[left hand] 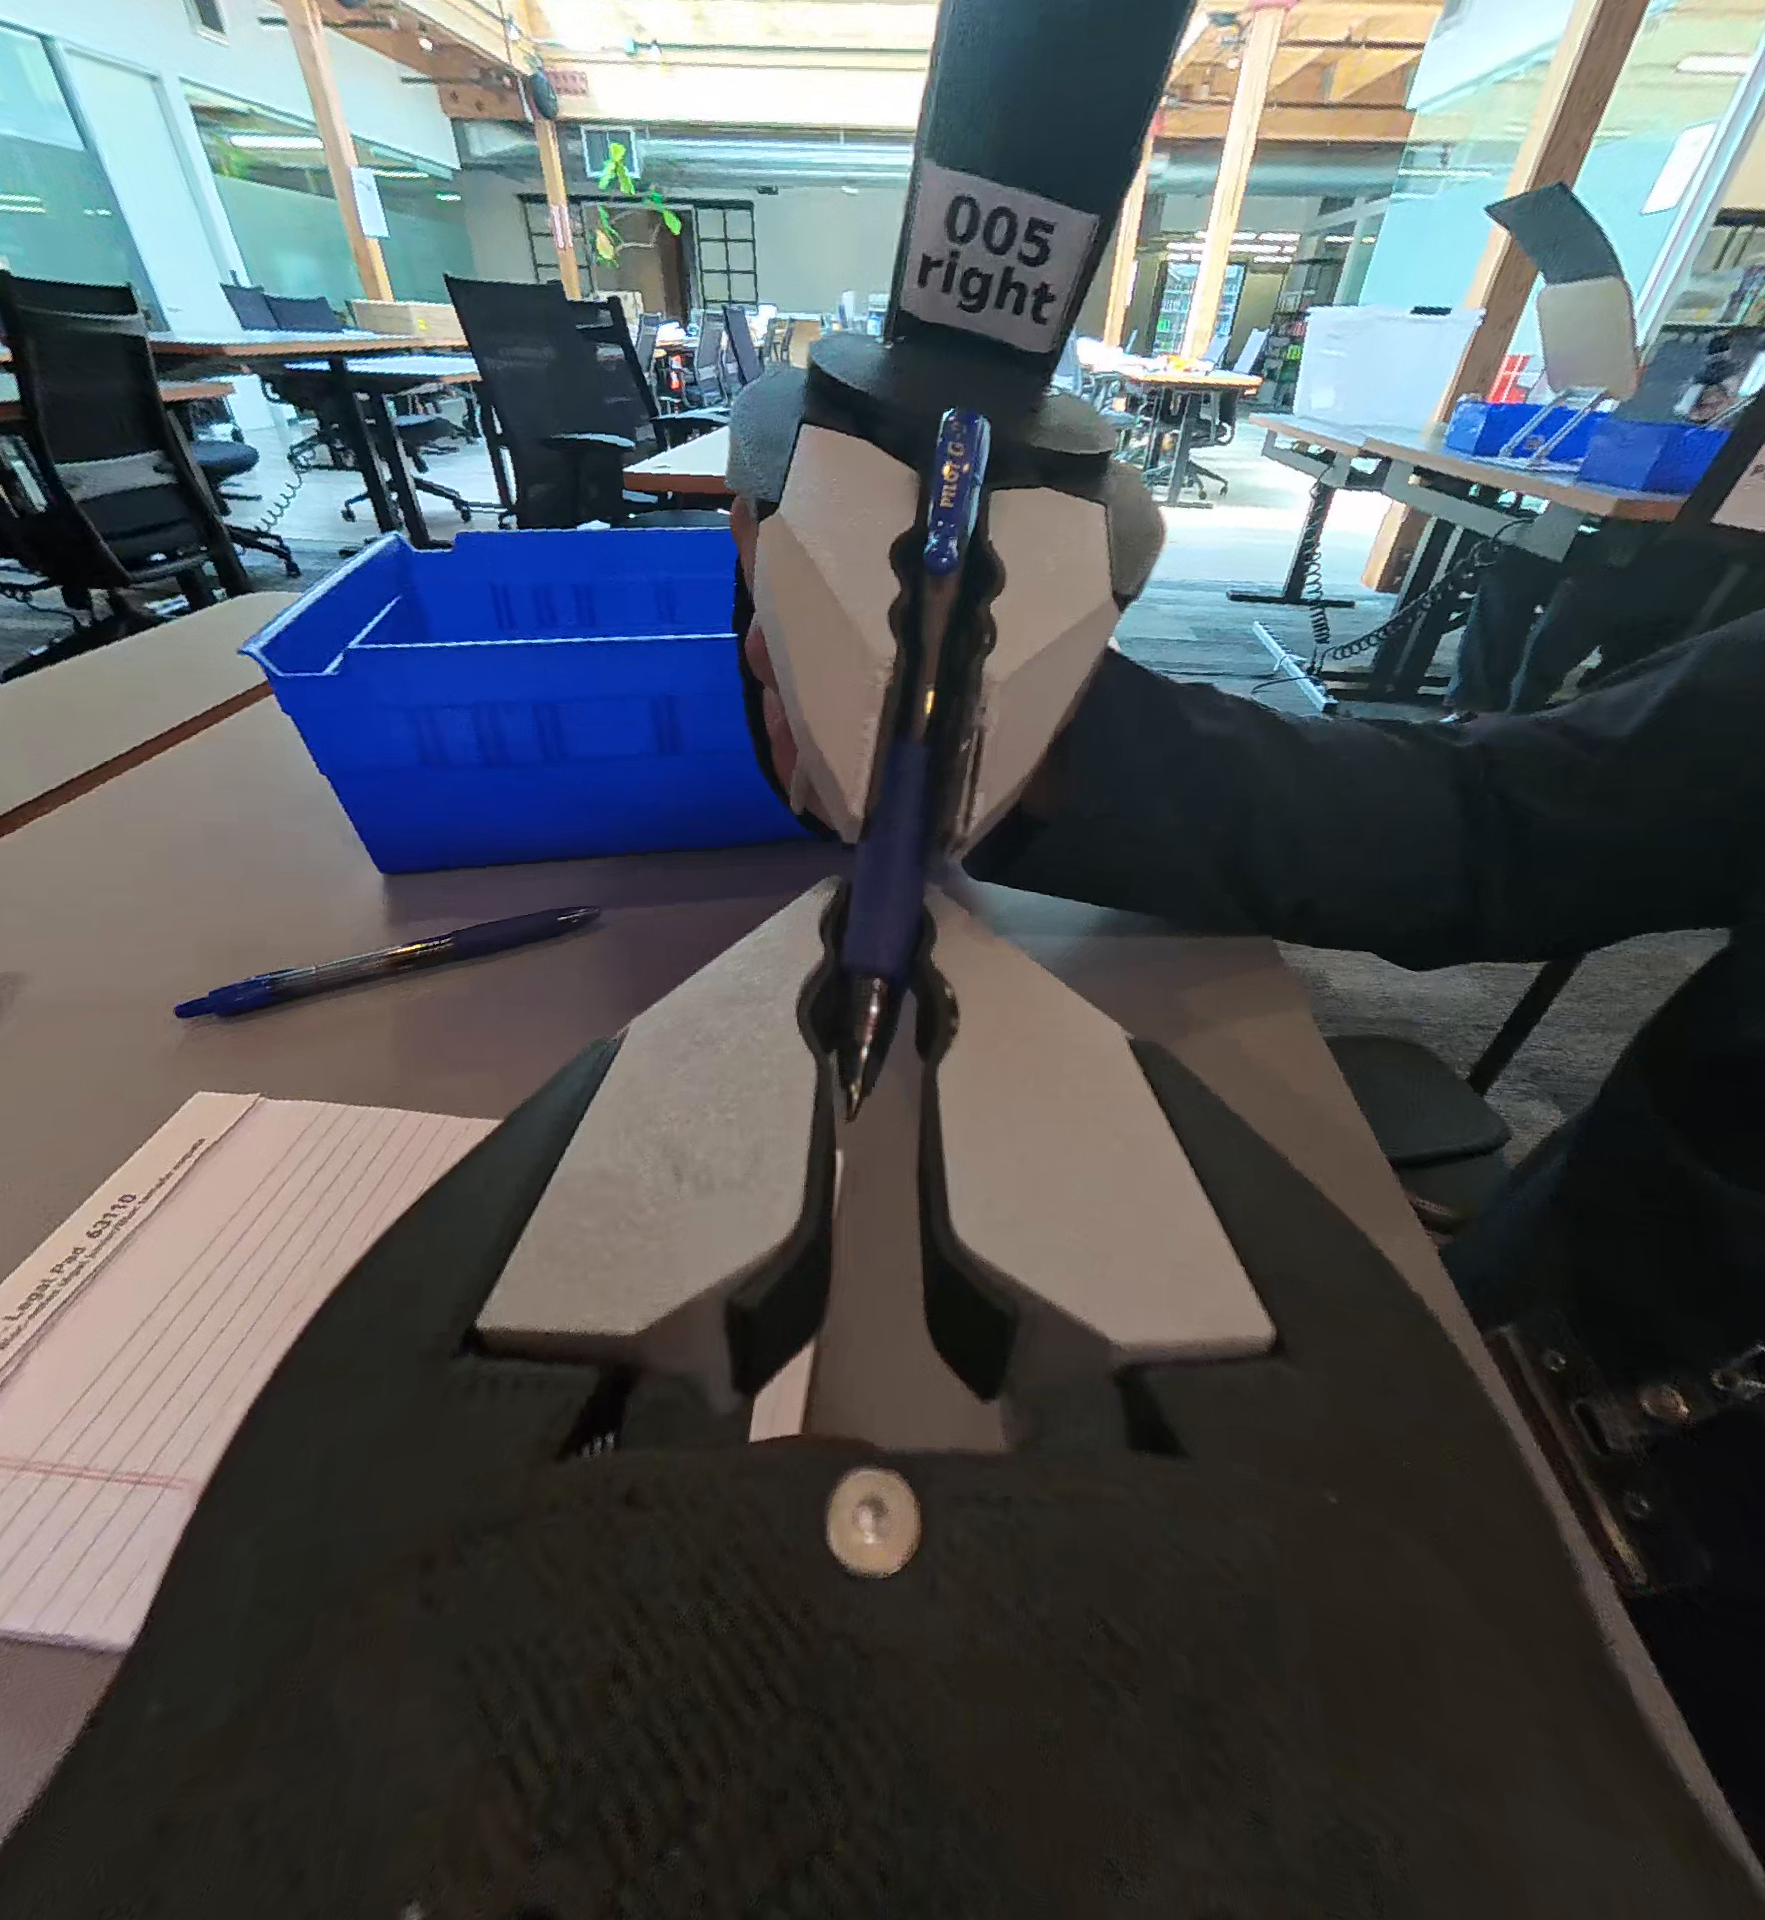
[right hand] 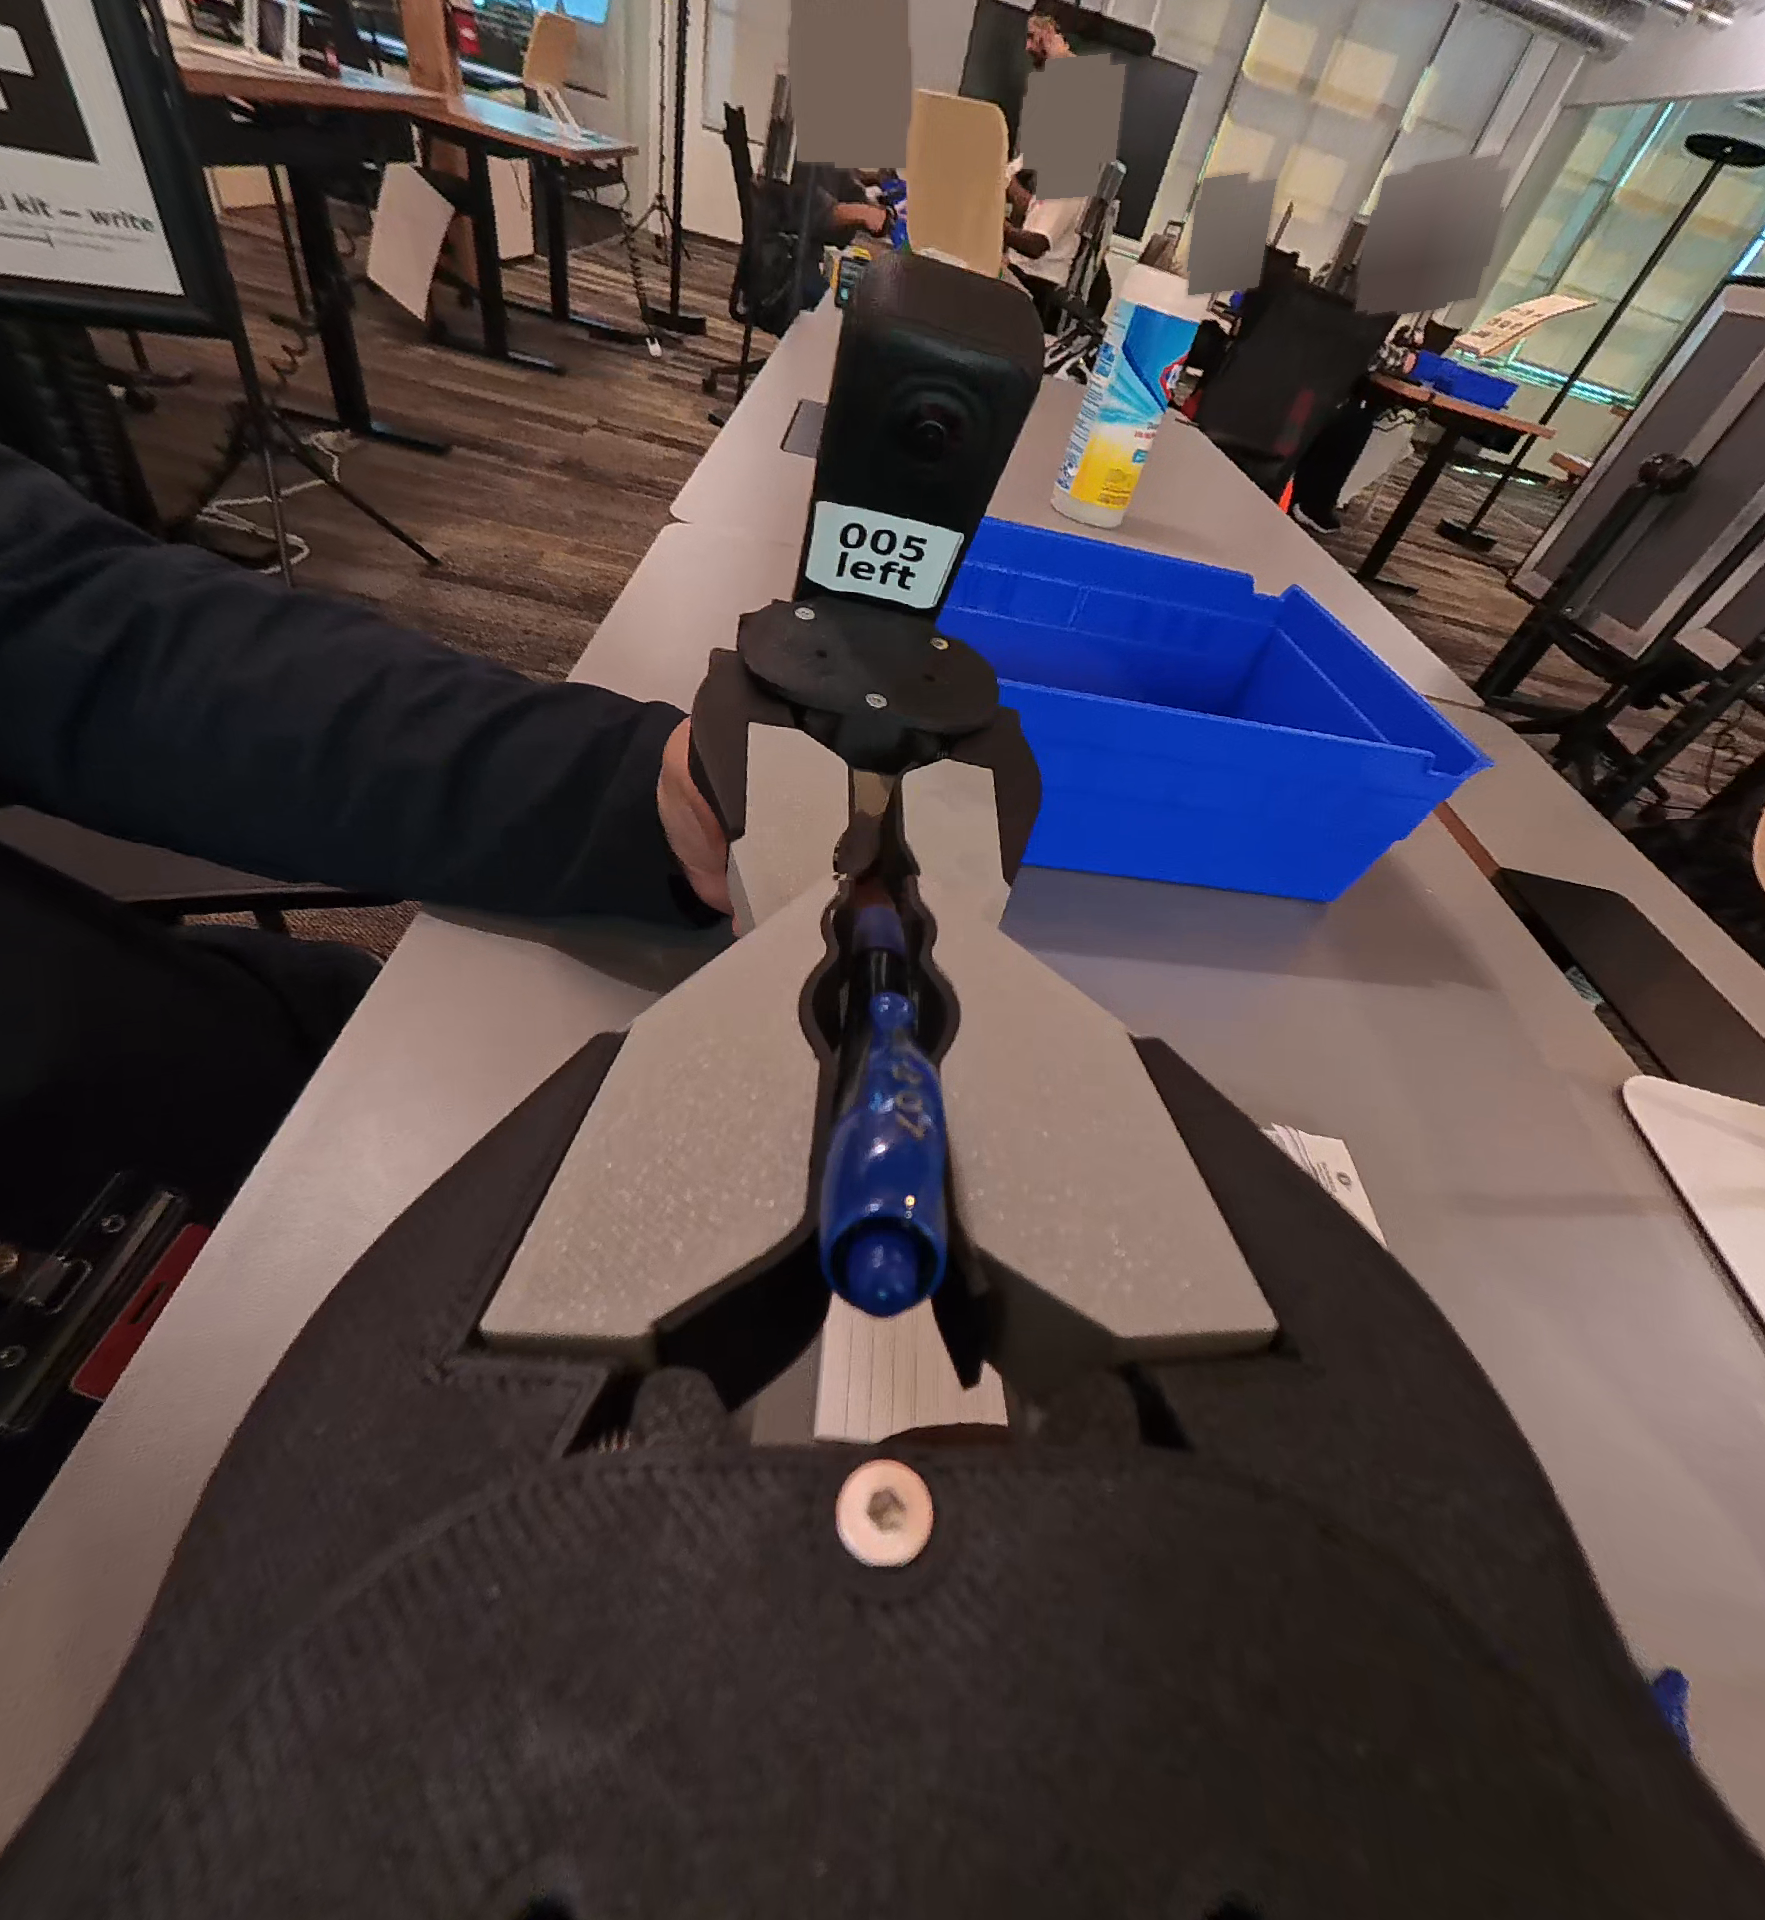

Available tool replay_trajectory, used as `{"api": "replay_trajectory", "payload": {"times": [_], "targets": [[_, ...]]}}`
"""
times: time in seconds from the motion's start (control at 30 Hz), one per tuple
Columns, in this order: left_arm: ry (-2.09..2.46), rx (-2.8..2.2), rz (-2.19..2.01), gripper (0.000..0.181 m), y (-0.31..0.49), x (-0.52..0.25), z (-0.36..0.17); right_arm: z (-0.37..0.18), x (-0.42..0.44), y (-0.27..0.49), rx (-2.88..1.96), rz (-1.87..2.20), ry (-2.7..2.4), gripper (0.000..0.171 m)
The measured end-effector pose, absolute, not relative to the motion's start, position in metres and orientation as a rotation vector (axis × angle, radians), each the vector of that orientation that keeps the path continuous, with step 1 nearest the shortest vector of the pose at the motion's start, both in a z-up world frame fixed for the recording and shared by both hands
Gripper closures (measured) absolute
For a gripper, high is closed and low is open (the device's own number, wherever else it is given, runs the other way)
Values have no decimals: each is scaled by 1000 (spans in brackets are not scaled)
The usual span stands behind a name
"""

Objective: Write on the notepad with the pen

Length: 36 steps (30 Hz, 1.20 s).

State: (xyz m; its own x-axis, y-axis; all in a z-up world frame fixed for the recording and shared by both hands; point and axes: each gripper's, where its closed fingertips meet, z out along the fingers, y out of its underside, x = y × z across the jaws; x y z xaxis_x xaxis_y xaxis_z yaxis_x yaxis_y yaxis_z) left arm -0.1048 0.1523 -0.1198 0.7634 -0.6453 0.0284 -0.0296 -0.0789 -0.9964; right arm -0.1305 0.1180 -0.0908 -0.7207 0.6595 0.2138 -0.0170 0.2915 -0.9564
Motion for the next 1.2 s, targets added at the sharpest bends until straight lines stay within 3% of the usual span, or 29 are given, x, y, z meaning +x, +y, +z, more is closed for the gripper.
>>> {"api": "replay_trajectory", "payload": {"times": [0.13, 0.27, 0.43, 1.2], "targets": [[571, -1596, -600, 176, 150, -101, -122, -92, -130, 117, -569, 1470, -1971, 165], [605, -1629, -590, 177, 150, -95, -129, -105, -137, 111, -604, 1447, -2016, 148], [614, -1661, -586, 176, 153, -92, -135, -109, -138, 102, -580, 1436, -2029, 165], [523, -1658, -543, 176, 160, -108, -131, -106, -149, 113, -714, 1480, -1974, 165]]}}
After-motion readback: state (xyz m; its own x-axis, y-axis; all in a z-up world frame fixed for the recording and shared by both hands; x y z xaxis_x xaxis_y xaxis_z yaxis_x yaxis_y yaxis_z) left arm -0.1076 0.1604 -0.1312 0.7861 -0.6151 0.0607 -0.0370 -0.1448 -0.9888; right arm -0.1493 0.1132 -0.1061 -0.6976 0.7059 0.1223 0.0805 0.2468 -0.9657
